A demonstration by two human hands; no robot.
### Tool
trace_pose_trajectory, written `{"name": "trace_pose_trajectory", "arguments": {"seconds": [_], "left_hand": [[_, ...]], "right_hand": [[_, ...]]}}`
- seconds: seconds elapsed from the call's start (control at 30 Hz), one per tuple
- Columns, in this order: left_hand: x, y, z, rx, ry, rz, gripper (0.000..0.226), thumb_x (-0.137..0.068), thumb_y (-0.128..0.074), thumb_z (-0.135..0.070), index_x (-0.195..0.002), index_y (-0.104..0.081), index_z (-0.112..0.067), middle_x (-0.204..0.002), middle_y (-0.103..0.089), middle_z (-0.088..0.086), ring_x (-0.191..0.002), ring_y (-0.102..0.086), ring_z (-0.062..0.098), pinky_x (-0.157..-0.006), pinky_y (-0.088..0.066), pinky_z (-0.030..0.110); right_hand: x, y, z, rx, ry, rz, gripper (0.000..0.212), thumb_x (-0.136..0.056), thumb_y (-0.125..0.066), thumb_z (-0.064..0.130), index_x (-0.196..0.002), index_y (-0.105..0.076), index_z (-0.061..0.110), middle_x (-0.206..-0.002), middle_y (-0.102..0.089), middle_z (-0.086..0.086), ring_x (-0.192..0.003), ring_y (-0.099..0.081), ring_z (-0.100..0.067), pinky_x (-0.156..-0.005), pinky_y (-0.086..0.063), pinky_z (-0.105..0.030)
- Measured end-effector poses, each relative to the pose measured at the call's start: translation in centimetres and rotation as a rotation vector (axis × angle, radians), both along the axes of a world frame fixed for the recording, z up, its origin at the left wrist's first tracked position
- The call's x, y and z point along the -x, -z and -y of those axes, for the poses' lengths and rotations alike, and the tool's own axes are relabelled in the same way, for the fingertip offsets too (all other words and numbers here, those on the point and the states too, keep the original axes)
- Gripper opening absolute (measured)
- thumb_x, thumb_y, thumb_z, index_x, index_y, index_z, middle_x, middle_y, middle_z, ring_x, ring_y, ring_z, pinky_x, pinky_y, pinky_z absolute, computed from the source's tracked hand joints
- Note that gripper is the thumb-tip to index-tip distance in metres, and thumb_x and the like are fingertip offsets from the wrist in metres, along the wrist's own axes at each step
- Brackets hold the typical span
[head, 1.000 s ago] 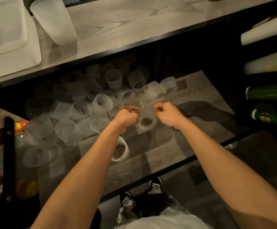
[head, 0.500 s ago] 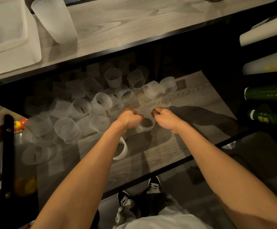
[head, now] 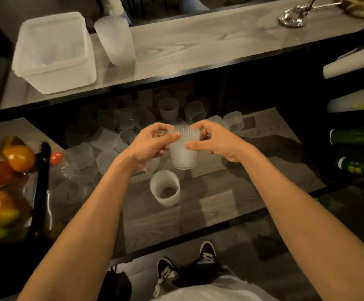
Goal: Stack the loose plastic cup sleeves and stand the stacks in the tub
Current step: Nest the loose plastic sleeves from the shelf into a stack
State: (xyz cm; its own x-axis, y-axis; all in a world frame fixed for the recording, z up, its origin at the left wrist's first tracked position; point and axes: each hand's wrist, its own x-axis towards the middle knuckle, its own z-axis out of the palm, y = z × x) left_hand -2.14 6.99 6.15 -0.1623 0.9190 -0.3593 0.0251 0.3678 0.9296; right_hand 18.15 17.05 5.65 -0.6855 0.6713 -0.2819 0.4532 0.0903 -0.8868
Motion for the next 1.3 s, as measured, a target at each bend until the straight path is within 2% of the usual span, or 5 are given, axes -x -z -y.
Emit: {"name": "trace_pose_trajectory", "arguments": {"seconds": [0.33,0.57,0.77,1.03,1.3], "left_hand": [[3.2,-0.2,5.6,0.04,0.064,0.064,0.053,-0.067,-0.088,-0.042,-0.108,-0.064,-0.02,-0.093,-0.068,-0.001,-0.08,-0.058,0.016,-0.072,-0.045,0.033],[3.8,1.5,7.3,0.1,0.104,0.039,0.068,-0.059,-0.093,-0.033,-0.118,-0.062,-0.022,-0.099,-0.072,-0.003,-0.083,-0.061,0.013,-0.066,-0.045,0.028],[3.9,1.9,7.5,0.109,0.114,0.027,0.06,-0.067,-0.092,-0.015,-0.118,-0.061,-0.018,-0.107,-0.073,0.007,-0.089,-0.064,0.021,-0.072,-0.046,0.037],[3.6,2.9,6.4,0.199,-0.056,-0.168,0.037,-0.086,-0.076,-0.047,-0.111,-0.068,-0.022,-0.104,-0.07,-0.001,-0.086,-0.065,0.011,-0.066,-0.044,0.022],[5.0,4.8,3.9,0.168,-0.274,-0.239,0.035,-0.091,-0.071,-0.025,-0.124,-0.06,-0.019,-0.12,-0.066,0.003,-0.106,-0.067,0.017,-0.071,-0.05,0.023]], "right_hand": [[3.0,-1.5,3.4,0.119,-0.226,0.095,0.065,-0.075,-0.088,0.036,-0.124,-0.05,0.019,-0.101,-0.066,-0.009,-0.085,-0.063,-0.016,-0.068,-0.053,-0.026],[3.5,0.3,4.7,0.003,-0.317,0.228,0.077,-0.066,-0.092,0.035,-0.125,-0.043,0.027,-0.111,-0.065,-0.015,-0.089,-0.062,-0.019,-0.086,-0.056,-0.05],[3.9,0.2,5.3,-0.135,-0.378,0.282,0.078,-0.067,-0.092,0.029,-0.122,-0.038,0.027,-0.114,-0.062,-0.01,-0.098,-0.065,-0.026,-0.086,-0.057,-0.047],[4.0,2.4,4.1,-0.198,-0.494,0.693,0.114,-0.079,-0.058,-0.005,-0.157,0.01,0.043,-0.166,-0.003,-0.01,-0.148,-0.028,-0.037,-0.104,-0.048,-0.048],[4.7,5.2,1.2,-0.008,-0.179,0.452,0.063,-0.09,-0.049,-0.002,-0.15,-0.042,0.017,-0.144,-0.05,-0.006,-0.123,-0.053,-0.019,-0.092,-0.046,-0.028]]}}
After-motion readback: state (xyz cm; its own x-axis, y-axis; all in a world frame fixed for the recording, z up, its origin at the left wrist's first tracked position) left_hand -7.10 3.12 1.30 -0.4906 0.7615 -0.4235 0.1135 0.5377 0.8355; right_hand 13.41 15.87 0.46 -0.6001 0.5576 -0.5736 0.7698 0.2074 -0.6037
